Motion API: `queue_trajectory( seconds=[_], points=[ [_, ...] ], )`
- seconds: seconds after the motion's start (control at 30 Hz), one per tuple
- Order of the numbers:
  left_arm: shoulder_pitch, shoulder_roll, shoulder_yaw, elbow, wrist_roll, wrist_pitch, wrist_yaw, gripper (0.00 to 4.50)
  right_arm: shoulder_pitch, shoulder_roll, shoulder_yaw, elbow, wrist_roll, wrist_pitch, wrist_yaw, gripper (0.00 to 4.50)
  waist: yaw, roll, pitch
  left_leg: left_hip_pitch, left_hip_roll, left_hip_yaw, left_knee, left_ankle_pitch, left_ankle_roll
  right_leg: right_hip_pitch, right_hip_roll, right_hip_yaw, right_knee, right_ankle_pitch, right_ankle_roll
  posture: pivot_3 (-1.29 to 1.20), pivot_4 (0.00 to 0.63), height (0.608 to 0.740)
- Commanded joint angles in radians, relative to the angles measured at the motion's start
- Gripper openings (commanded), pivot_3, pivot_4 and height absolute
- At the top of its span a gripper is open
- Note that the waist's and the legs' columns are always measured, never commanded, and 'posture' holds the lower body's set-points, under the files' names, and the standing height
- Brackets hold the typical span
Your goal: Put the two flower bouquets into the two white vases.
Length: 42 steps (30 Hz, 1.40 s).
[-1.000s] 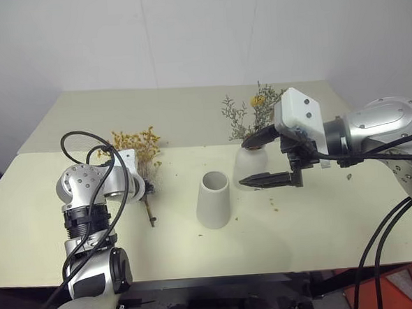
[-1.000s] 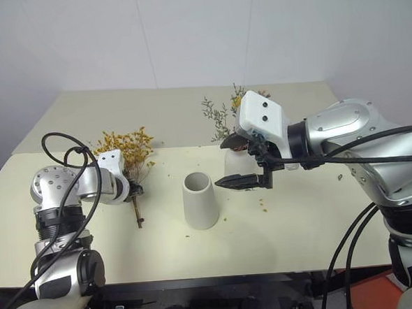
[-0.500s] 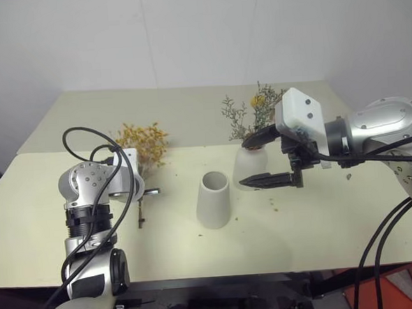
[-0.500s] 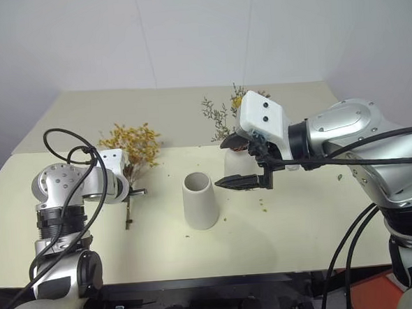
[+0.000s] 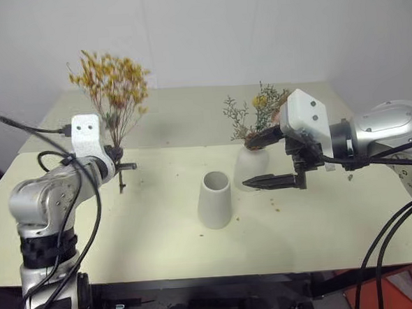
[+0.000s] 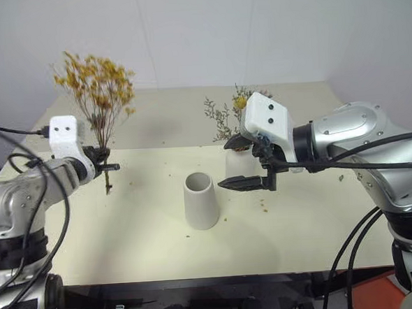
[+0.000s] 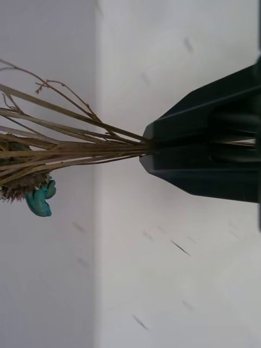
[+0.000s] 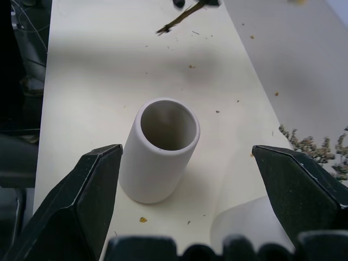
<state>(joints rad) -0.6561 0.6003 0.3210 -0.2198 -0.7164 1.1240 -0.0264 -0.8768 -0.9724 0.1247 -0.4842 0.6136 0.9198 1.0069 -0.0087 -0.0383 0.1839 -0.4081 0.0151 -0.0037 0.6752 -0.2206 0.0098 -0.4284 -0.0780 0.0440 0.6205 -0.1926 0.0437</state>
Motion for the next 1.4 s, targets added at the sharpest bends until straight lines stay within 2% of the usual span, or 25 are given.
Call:
queue_trajectory(
  seconds=[0.03,0.17,0.47,0.7,0.93,1.07,1.4],
  points=[
    [-0.026,0.022,0.078,-0.001,-0.068,-0.138,-0.207,0.02,0.016,-0.002,-0.078,-0.043,0.018,0.014,-0.038,4.50,0.002,0.000,0.000,0.000,0.000,0.000,0.000,0.000,0.000,0.000,0.000,0.000,0.000,0.000,0.000,0.00,0.150,0.740],
    [-0.075,0.002,0.080,0.071,-0.105,-0.249,-0.387,0.02,0.055,0.006,-0.121,-0.082,0.034,0.036,-0.089,4.50,0.001,0.000,0.000,0.000,0.000,0.000,0.000,0.000,0.000,0.001,0.000,0.000,-0.002,0.000,0.001,0.00,0.150,0.740],
    [-0.195,-0.044,-0.068,0.304,-0.086,-0.496,-0.939,0.02,0.179,0.046,-0.235,-0.218,0.099,0.144,-0.267,4.50,0.003,0.000,0.000,-0.001,0.001,0.000,0.000,0.000,0.000,0.003,0.001,-0.001,-0.006,0.001,0.002,0.00,0.150,0.740],
    [-0.394,-0.099,-0.167,0.600,-0.044,-0.538,-1.215,0.02,0.299,0.063,-0.331,-0.328,0.129,0.219,-0.410,4.50,0.001,0.000,0.000,-0.002,0.001,0.000,0.001,0.000,0.001,0.003,0.001,-0.001,-0.006,0.000,0.004,0.00,0.150,0.740],
    [-0.446,-0.161,-0.186,0.664,-0.043,-0.542,-1.358,0.02,0.420,0.089,-0.407,-0.404,0.152,0.255,-0.519,4.50,-0.005,0.000,0.000,-0.004,0.001,0.000,0.000,-0.001,0.002,0.002,0.001,-0.001,-0.008,0.001,0.004,0.00,0.150,0.740],
    [-0.450,-0.196,-0.200,0.674,-0.028,-0.536,-1.381,0.02,0.473,0.102,-0.431,-0.425,0.160,0.265,-0.571,4.50,-0.005,0.000,0.000,-0.005,0.001,0.000,0.001,-0.001,0.002,0.001,0.001,-0.001,-0.007,0.000,0.004,0.00,0.150,0.740],
    [-0.453,-0.220,-0.221,0.666,-0.028,-0.493,-1.440,0.02,0.567,0.082,-0.508,-0.466,0.232,0.245,-0.567,4.50,-0.004,0.000,0.000,-0.005,0.001,-0.001,0.001,0.000,0.002,0.001,0.001,-0.001,-0.007,-0.002,0.010,0.00,0.150,0.740]
  ],
)
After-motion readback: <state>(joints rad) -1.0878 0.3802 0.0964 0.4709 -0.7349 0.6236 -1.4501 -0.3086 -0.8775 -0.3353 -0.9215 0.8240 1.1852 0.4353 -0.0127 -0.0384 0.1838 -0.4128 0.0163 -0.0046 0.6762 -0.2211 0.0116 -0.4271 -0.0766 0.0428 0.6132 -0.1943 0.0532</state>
